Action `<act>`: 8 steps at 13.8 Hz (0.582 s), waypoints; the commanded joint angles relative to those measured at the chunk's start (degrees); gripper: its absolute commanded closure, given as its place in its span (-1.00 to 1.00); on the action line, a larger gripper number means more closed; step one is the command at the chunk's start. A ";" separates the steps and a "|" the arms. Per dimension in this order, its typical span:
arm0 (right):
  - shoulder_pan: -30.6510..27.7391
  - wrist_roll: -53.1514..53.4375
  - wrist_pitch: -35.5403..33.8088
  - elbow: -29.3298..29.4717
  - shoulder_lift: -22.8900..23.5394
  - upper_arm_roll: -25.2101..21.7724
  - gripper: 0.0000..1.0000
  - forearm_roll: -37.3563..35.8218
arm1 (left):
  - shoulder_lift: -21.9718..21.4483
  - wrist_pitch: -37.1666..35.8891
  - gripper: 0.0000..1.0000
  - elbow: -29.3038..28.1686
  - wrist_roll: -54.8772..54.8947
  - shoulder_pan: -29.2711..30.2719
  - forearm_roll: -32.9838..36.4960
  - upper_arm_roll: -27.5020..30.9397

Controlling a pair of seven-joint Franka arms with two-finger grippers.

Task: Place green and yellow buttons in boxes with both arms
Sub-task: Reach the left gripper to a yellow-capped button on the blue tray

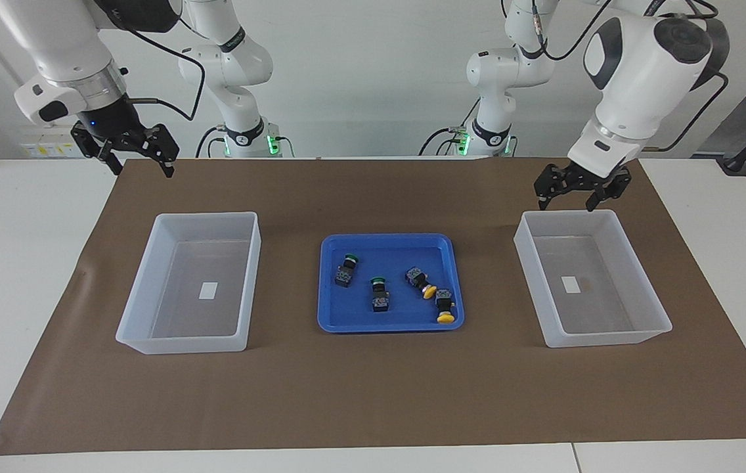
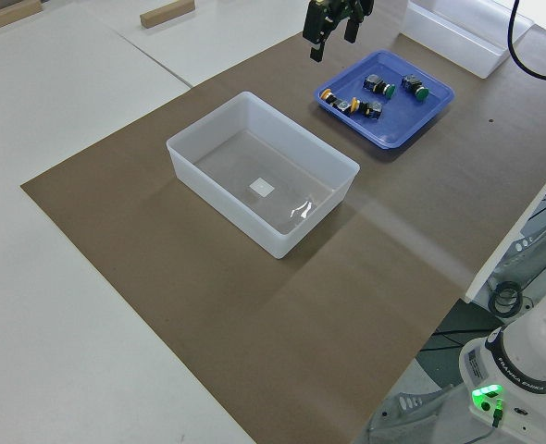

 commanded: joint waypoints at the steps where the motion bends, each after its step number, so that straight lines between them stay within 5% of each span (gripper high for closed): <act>1: 0.49 0.37 -0.36 -1.38 -1.39 0.60 -1.00 -0.91 | 1.24 9.74 -1.00 -5.35 -11.18 -5.09 -1.30 0.41; 6: 3.38 1.67 6.48 -3.57 0.10 0.60 -1.00 -1.26 | 2.47 31.73 -1.00 -17.57 -33.07 -11.16 -1.93 0.41; 8: 5.06 4.05 9.74 -5.07 1.23 0.60 -1.00 -1.26 | 5.45 36.05 -1.00 -17.85 -44.31 -13.89 -1.93 0.50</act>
